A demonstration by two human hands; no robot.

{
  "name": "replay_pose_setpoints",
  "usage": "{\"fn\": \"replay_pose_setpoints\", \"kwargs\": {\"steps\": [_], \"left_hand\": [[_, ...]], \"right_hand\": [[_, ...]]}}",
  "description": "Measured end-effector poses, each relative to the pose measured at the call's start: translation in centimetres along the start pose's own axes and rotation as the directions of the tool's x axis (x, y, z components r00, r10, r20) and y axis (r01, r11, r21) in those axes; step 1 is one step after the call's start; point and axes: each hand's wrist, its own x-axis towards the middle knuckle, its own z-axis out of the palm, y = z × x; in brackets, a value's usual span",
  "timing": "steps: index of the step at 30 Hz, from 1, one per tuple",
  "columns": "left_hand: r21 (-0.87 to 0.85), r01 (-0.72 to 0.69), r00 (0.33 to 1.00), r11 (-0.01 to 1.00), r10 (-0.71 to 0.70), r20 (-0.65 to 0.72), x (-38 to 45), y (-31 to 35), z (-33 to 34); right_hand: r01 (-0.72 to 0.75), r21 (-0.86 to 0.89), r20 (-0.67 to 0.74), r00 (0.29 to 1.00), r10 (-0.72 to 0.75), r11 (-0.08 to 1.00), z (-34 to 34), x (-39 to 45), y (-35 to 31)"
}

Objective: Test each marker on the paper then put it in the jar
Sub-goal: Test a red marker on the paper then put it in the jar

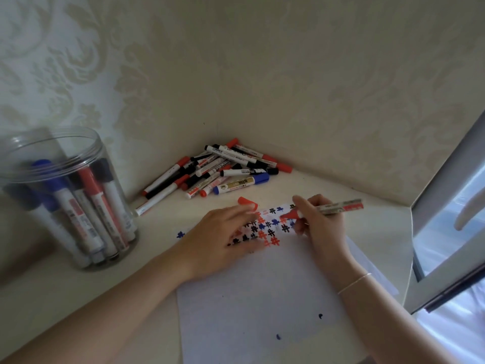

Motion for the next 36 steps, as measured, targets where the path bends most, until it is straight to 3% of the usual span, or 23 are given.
{"fn": "replay_pose_setpoints", "kwargs": {"steps": [3, 8, 13, 20, 25, 30, 34, 36], "left_hand": [[-0.031, 0.051, 0.985, 0.998, -0.055, -0.162, 1.0, -0.6, -0.5], [0.093, 0.116, 0.986, 0.989, -0.104, -0.132, 3.3, -1.2, 0.0], [0.037, 0.198, 0.968, 0.979, -0.19, -0.165, 5.1, -1.4, 0.7], [-0.181, 0.038, 0.962, 0.983, -0.085, -0.26, 4.8, -0.8, 0.8], [-0.188, -0.029, 0.963, 0.982, -0.023, -0.268, 4.6, -0.3, 0.9], [-0.181, -0.089, 0.979, 0.979, 0.053, -0.195, 4.2, 0.1, 1.2], [-0.389, -0.07, 0.996, 0.919, 0.045, -0.074, 3.2, 1.5, 1.0], [-0.466, -0.066, 0.996, 0.882, 0.031, -0.082, 3.2, 2.0, 0.7]], "right_hand": [[-0.071, 0.269, 0.041, 0.997, 0.062, 0.96, -0.4, 0.3, -0.2], [-0.152, 0.536, 0.09, 0.988, 0.122, 0.83, -0.6, 0.5, -0.3], [-0.039, 0.377, 0.039, 0.999, 0.026, 0.925, -0.5, 0.2, -0.3], [-0.006, 0.28, 0.009, 1.0, 0.004, 0.96, -0.4, 0.6, 0.4], [0.002, 0.243, 0.046, 0.999, -0.013, 0.97, -0.5, 0.7, 0.9], [0.005, 0.179, 0.122, 0.992, -0.027, 0.984, -0.3, 0.4, 0.4], [0.005, 0.112, 0.243, 0.969, -0.032, 0.994, -0.2, -0.3, 0.0], [-0.008, 0.185, 0.203, 0.979, -0.031, 0.983, -0.2, -0.4, -0.4]]}}
